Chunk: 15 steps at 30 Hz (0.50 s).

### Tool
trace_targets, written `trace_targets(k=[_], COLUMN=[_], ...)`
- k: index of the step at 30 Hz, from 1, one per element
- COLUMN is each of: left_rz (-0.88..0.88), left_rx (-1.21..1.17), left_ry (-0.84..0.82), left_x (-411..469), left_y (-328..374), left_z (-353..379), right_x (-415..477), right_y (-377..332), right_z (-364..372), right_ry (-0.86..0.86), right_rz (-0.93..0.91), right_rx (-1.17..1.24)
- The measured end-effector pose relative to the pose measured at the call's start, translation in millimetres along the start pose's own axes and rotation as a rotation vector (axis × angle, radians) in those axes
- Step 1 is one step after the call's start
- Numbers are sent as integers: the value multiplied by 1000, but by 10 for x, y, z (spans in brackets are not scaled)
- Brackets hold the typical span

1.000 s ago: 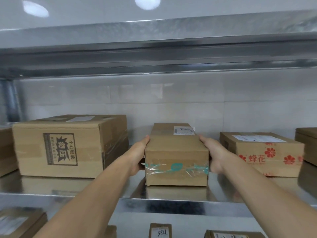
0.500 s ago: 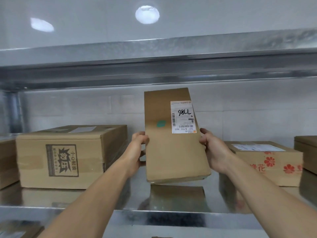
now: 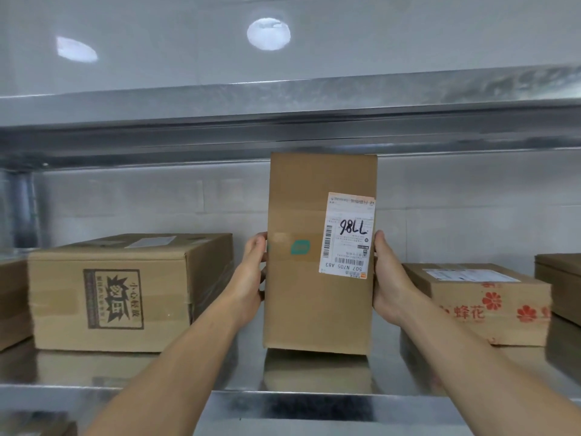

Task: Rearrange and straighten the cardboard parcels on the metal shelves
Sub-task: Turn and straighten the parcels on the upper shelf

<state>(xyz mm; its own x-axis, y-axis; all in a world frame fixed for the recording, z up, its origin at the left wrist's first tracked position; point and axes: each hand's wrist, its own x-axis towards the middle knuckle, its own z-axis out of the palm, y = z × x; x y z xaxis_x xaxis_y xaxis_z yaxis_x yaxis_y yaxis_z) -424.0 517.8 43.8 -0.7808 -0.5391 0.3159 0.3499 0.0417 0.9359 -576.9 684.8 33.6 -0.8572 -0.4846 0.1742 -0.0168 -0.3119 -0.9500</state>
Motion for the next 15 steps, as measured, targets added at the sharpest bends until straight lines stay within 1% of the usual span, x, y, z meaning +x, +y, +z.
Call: trace_targets(k=[3, 10, 12, 15], left_rz=[20, 64, 56, 38], left_rx=[24, 110, 114, 123], left_ry=[-20, -84, -98, -120], left_x=[16, 5, 35, 63], left_y=[56, 162, 179, 203], left_z=[-17, -26, -43, -73], right_x=[-49, -107, -135, -154], right_y=[-39, -22, -42, -68], right_z=[39, 66, 77, 93], right_ry=[-14, -139, -132, -74], right_rz=[-20, -58, -92, -105], right_rx=[16, 159, 188, 194])
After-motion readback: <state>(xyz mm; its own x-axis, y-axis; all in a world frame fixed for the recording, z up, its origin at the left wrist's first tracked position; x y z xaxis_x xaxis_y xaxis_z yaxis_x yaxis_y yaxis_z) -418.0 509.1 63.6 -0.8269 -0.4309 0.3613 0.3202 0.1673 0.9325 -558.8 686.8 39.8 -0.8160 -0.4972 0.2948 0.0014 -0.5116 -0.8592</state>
